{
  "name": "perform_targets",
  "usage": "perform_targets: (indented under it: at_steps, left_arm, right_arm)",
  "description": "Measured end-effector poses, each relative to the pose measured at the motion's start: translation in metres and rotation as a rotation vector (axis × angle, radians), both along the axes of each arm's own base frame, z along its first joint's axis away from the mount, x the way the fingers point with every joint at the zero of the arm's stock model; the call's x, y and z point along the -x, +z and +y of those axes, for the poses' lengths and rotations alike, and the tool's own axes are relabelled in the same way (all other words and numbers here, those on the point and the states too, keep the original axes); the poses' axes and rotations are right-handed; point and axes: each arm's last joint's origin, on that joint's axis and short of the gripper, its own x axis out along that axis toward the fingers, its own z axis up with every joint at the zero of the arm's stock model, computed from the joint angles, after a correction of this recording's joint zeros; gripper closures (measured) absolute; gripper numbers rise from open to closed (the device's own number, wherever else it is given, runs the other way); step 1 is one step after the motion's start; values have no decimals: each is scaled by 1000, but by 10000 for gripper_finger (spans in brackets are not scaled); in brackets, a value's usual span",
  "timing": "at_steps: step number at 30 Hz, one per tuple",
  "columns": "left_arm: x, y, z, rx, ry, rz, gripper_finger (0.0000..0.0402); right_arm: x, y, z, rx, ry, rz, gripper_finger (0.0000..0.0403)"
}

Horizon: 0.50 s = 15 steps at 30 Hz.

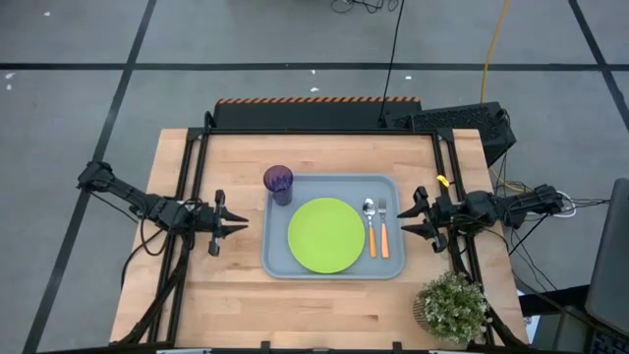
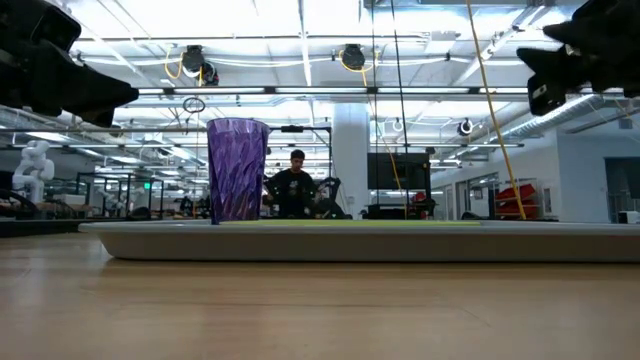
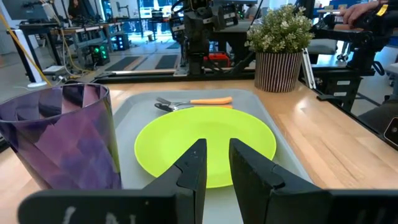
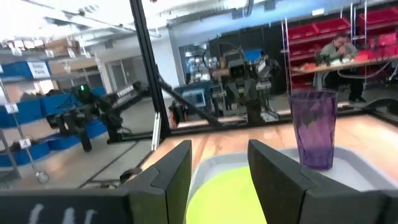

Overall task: Pick and place plate/cup/fork/spoon on tray
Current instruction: Return to Home Position

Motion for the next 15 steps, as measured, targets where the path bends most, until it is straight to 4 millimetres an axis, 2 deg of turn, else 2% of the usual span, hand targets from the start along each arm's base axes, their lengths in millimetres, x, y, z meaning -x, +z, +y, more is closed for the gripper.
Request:
perform_targets:
  at_steps: [2, 5, 15]
  left_arm:
    - [0, 0, 0, 0, 0, 0, 330]
    - [0, 0, 0, 0, 0, 0, 330]
    - [0, 0, 0, 0, 0, -1, 330]
  right_arm:
    - [0, 0, -1, -1, -10, -3, 250]
    - [-2, -9, -3, 19, -36, 91, 250]
    - [-4, -10, -13, 16, -140, 102, 250]
